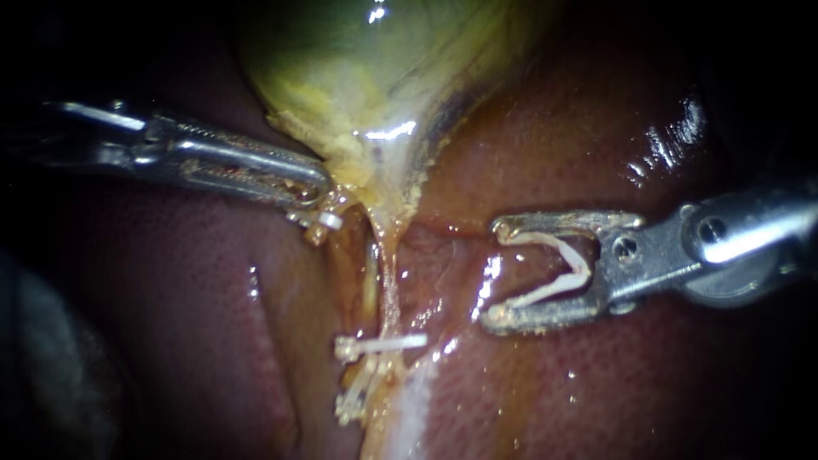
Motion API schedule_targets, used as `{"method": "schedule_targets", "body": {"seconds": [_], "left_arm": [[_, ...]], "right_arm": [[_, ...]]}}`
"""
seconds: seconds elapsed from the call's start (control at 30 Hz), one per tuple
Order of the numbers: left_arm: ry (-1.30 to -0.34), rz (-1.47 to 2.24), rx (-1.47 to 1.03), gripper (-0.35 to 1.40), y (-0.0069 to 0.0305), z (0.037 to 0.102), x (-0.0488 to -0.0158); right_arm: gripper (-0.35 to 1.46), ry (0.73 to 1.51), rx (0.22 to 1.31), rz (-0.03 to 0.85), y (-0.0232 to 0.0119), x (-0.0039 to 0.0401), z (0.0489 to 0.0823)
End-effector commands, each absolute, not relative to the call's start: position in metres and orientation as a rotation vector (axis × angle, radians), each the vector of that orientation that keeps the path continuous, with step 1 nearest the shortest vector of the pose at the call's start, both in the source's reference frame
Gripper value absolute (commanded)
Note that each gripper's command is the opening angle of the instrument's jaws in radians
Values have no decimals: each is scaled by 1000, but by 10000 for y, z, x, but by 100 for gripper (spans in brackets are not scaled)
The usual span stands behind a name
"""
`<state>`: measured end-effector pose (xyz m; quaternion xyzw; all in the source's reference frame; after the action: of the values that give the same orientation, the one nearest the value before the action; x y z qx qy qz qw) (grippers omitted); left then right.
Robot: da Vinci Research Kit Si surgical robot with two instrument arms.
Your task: Clipping second clip right tube
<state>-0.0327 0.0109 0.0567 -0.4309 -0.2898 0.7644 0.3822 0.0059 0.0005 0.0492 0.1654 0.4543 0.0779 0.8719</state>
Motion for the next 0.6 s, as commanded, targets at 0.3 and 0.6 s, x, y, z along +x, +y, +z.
{"method": "schedule_targets", "body": {"seconds": [0.3, 0.6], "left_arm": [[-752, 1941, -1098, -35, 114, 519, -289], [-749, 1926, -1088, -35, 114, 494, -285]], "right_arm": [[46, 950, 341, 160, 6, 59, 492], [46, 947, 343, 161, 8, 64, 490]]}}
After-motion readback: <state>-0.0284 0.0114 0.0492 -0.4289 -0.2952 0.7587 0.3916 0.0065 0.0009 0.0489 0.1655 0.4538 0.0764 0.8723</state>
